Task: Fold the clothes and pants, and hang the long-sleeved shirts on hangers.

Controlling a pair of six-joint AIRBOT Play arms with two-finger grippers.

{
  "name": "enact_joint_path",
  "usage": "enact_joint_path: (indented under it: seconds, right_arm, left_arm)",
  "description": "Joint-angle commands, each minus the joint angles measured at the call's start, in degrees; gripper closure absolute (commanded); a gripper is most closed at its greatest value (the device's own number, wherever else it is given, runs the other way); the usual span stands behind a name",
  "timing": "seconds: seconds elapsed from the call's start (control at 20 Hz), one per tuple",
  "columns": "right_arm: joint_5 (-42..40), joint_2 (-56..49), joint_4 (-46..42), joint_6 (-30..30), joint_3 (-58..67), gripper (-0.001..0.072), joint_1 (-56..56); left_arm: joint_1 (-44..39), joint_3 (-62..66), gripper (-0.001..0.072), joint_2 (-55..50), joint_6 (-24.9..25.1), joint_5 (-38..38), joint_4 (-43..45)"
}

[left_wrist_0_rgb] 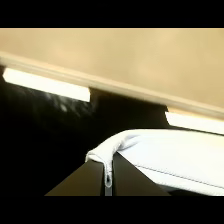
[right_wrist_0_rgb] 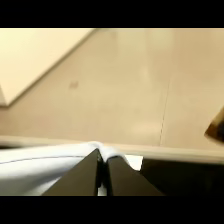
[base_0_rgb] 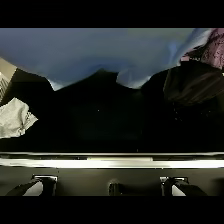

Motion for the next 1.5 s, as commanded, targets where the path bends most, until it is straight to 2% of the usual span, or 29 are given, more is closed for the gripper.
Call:
enact_joint_path:
  seconds: [0.0, 0.15, 0.3, 0.45, 0.6, 0.75, 1.05, 1.25, 1.35, 1.45]
  right_arm:
    - [-2.93, 10.58, -7.98, 7.34, 3.34, 0.0678, 0.24]
    - [-4.9, 14.8, -9.79, 12.0, 3.34, 0.0678, 0.24]
    - [-8.39, 12.46, -9.75, 15.02, 3.32, 0.0678, 0.24]
    - [-15.06, 5.16, -9.68, 19.39, 0.81, 0.0678, 0.24]
    - [-17.73, -4.7, -9.64, 19.52, -7.1, 0.0677, 0.26]
    - [-15.39, -16.76, -8.66, 18.91, -12.96, 0.0677, 0.31]
    - [-1.95, -38.95, -7.15, 18.71, -14.4, 0.0677, 0.31]
    - [5.95, -45.83, -7.34, 18.69, -14.4, 0.0677, 0.31]
    - [6.54, -46.03, -7.93, 18.69, -14.38, 0.0677, 0.31]
    - [3.82, -45.7, -8.11, 18.69, -14.36, 0.0677, 0.28]
  left_arm:
    - [0.0, -0.9, 0.0693, 10.82, -4.55, -1.27, 10.69]
    - [0.0, -4.87, 0.0693, 16.59, -4.61, -3.61, 12.81]
    - [0.0, -6.51, 0.0692, 15.56, -3.43, -5.75, 12.26]
    - [-0.02, -10.6, 0.0692, 9.7, 2.16, -6.19, 6.01]
    - [-1.05, -15.56, 0.0693, -0.59, 3.69, -7.06, 3.52]
    - [-3.56, -18.69, 0.0693, -14.91, 3.67, -4.11, 3.54]
    - [-7.82, -18.73, 0.0693, -39.3, 3.15, 11.91, 3.5]
    - [-8.33, -16.44, 0.0692, -46.07, 0.46, 16.9, 3.5]
    - [-8.22, -16.26, 0.0692, -46.21, 0.11, 16.87, 3.5]
    - [-8.22, -16.28, 0.0691, -46.21, 0.15, 14.1, 3.5]
